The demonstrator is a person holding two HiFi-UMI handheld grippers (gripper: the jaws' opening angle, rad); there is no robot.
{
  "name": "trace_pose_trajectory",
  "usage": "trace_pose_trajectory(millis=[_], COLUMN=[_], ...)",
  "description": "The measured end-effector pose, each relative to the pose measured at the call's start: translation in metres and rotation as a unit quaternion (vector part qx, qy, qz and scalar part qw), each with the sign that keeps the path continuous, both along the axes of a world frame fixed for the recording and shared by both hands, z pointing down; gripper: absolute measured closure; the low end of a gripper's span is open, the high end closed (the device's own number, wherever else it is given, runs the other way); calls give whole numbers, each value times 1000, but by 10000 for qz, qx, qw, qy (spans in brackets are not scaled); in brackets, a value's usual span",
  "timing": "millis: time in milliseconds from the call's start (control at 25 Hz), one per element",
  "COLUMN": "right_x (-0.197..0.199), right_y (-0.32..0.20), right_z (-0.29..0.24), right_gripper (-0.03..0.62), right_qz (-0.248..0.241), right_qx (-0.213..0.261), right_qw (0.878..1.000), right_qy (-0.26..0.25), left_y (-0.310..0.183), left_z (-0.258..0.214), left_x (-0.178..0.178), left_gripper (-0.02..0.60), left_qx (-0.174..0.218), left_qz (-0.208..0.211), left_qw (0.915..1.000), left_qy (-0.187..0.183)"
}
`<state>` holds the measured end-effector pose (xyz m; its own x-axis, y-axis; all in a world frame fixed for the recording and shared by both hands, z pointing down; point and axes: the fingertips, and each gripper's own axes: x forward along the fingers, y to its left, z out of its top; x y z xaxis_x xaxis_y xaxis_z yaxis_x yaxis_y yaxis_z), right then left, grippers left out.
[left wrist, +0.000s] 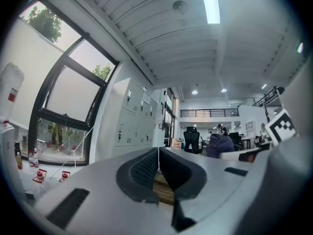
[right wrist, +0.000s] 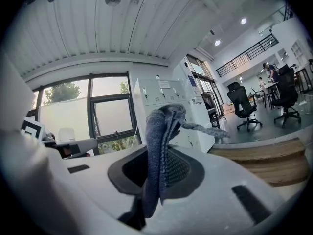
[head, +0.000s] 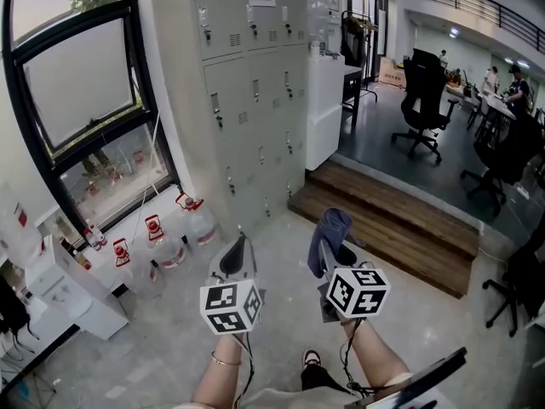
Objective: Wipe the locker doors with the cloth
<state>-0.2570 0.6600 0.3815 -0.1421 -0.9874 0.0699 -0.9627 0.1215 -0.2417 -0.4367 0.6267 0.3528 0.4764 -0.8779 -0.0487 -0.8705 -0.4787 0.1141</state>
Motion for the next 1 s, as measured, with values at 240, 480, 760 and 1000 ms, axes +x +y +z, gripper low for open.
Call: trace_pose_trajectory(millis=[240, 480, 760, 1000], right_x=[18, 58, 117, 164], right_y=[-43, -105, -172, -223], right_z=[2, -9, -12, -8], right_gripper=[549, 550, 550, 549], right_qz=[-15, 40, 122, 225], right_qx=[31, 106, 94, 76], right_qw=[10000, 9999, 9998, 9997], right_qy=[4, 91, 99, 39], left_y=[-44, -107, -177, -229], left_z=[1, -8, -9, -11], left_x=[15, 47, 101, 145], left_gripper=[572, 572, 572, 572], left_qx=[3, 64, 30, 93], left_qz=[-52, -112, -84, -6], left_qw=[10000, 9998, 9999, 10000], left_qy=[27, 121, 113, 28])
